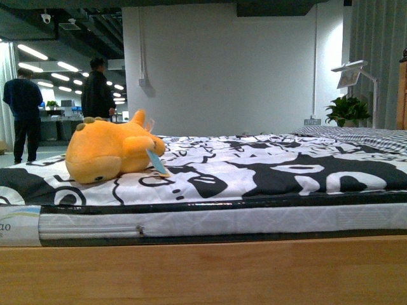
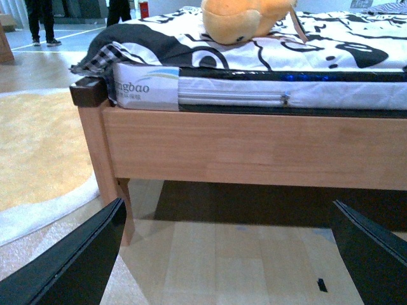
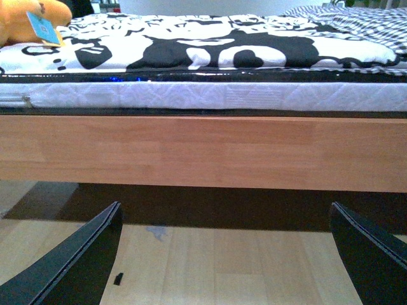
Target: Put away toys
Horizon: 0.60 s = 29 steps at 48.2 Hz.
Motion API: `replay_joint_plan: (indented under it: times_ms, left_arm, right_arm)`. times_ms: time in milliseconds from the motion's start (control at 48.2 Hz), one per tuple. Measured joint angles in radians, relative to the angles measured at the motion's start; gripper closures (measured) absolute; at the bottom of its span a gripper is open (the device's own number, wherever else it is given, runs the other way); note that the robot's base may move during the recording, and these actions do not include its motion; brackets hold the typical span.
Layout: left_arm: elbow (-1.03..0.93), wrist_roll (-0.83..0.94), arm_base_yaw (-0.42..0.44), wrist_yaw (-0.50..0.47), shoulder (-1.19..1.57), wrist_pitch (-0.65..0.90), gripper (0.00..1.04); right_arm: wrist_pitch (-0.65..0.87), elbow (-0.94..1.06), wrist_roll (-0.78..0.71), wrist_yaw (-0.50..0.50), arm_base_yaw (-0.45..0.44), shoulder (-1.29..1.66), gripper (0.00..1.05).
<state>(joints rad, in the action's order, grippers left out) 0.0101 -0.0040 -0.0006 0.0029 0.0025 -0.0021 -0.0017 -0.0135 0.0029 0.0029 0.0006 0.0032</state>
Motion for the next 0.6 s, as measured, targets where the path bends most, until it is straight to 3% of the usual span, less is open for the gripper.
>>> replay_joint_plan:
  times_ms: [602]
  left_arm:
    - [0.000,0.000,-0.002,-0.005,-0.002,0.000,0.06]
  right_arm:
    - [0.000,0.000,0.000,-0.007,0.000,-0.001,0.06]
